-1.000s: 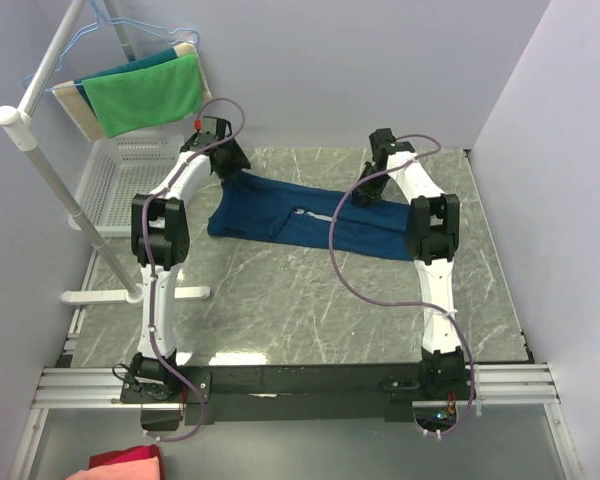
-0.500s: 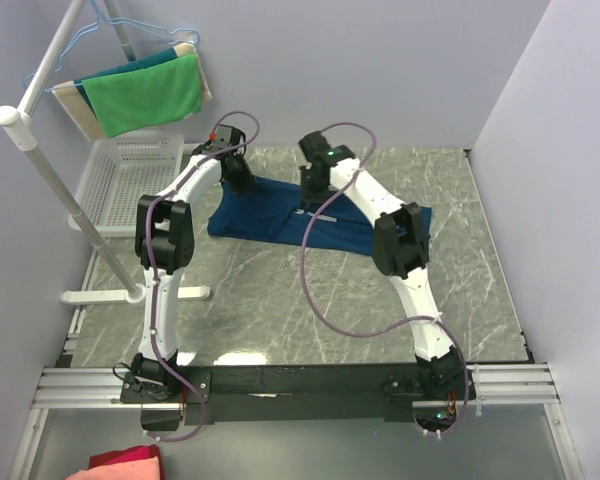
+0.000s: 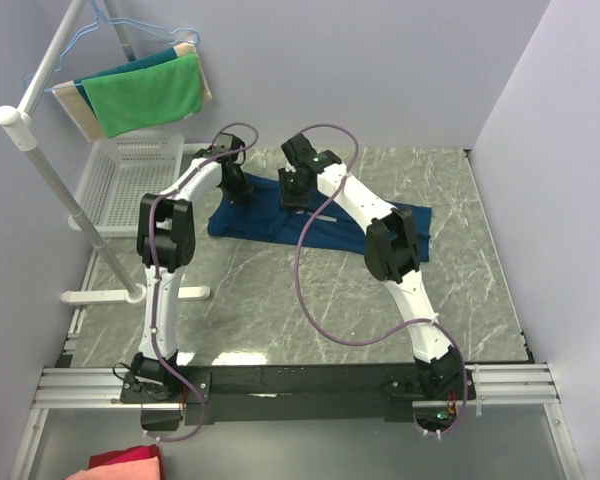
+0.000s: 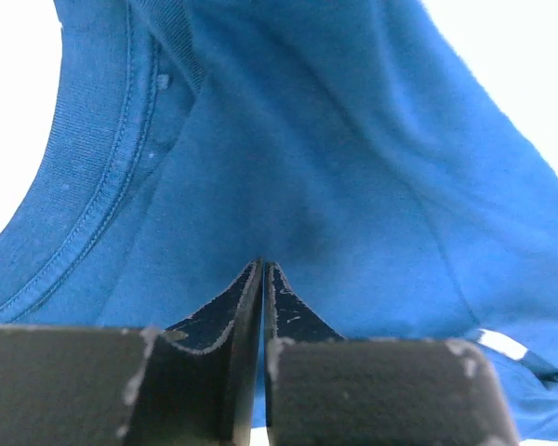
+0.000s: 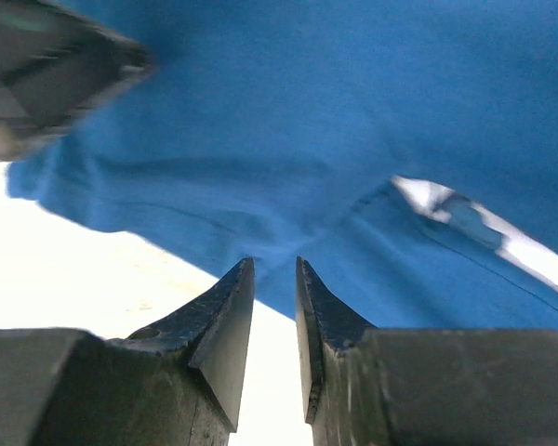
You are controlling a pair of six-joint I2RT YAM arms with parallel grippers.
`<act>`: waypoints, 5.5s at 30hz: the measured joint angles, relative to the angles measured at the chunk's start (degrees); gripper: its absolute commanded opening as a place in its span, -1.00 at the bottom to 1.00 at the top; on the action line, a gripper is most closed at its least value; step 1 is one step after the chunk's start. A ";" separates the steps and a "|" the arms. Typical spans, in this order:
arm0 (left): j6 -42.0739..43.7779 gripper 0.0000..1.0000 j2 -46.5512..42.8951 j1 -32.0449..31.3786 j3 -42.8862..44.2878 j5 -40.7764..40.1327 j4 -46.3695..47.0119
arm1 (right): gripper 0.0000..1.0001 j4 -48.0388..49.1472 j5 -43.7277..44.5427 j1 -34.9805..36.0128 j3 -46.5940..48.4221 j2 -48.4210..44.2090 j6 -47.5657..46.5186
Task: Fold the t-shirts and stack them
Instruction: Fold the tshirt
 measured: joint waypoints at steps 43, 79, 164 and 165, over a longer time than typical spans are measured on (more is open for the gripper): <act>-2.62 -0.65 6.75 2.78 9.81 -0.48 -6.01 | -0.54 7.85 -5.75 2.64 -14.64 -1.53 1.68; -0.42 -0.03 -8.74 -3.80 -1.73 -3.39 -3.93 | 0.31 -4.02 16.92 -18.10 -14.10 -15.23 -2.32; -1.95 0.08 -19.08 1.18 -9.05 -4.61 9.42 | 0.19 -3.72 19.37 -18.62 -48.33 -26.82 1.79; -1.95 0.08 -19.08 1.31 -9.09 -4.46 9.38 | 0.19 -3.08 19.37 -18.99 -48.94 -27.15 1.86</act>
